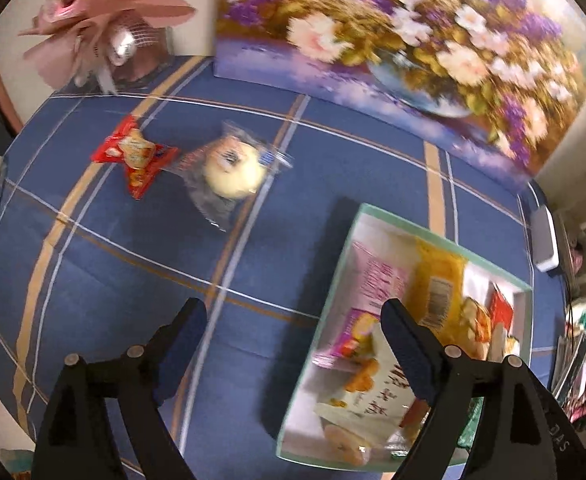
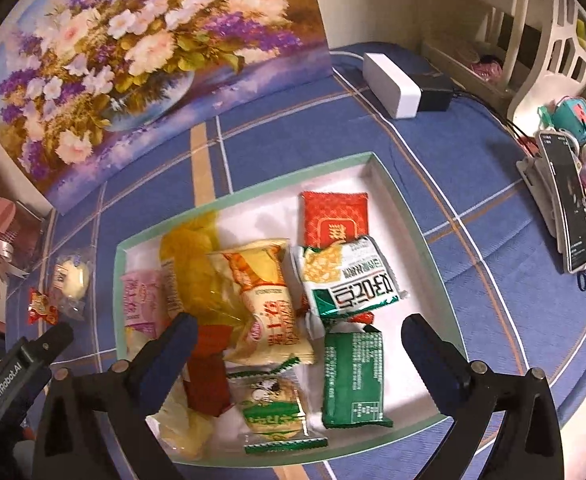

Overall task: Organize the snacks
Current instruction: 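Move both tools back toward the red packet and the round bun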

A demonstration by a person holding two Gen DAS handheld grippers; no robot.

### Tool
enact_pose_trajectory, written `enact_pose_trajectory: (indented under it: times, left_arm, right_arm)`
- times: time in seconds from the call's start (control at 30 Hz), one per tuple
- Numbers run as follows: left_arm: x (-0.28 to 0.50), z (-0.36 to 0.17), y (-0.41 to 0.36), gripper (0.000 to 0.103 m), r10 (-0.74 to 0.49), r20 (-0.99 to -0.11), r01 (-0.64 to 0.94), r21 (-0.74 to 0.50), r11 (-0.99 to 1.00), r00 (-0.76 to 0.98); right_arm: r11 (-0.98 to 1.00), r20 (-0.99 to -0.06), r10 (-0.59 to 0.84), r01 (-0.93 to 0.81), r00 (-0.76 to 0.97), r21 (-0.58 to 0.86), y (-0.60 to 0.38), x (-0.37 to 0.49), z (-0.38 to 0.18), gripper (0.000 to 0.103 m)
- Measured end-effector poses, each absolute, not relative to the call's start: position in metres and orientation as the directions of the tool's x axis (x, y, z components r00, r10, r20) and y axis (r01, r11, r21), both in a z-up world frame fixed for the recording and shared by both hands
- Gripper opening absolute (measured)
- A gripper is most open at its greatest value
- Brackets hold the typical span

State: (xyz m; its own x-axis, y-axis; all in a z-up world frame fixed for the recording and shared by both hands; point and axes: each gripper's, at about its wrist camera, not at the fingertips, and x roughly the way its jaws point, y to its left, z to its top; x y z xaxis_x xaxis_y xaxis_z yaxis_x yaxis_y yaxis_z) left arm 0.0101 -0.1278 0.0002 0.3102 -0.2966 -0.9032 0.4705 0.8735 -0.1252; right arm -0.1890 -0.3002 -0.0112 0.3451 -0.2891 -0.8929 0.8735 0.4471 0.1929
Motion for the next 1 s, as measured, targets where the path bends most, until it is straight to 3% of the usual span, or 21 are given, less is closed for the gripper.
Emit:
enact_pose_trajectory:
  times: [0.37, 1.0]
  left_arm:
    - [0.022, 0.016, -0.106, 0.089, -0.294, -0.874, 0.423, -0.116, 0.898, 0.386]
    - [0.077, 0.017, -0.02, 0.089, -0.221, -0.885, 0.279, -0.109, 0.954, 0.409]
  right_arm:
    - [0.5, -0.86, -0.313, 0.84, 0.403, 0.212, -0.281, -0.172, -0.002, 0.103]
    - [0.689, -0.883, -0.184, 0.697, 0.433, 0.198, -0.194, -0.083, -0.006, 0.103]
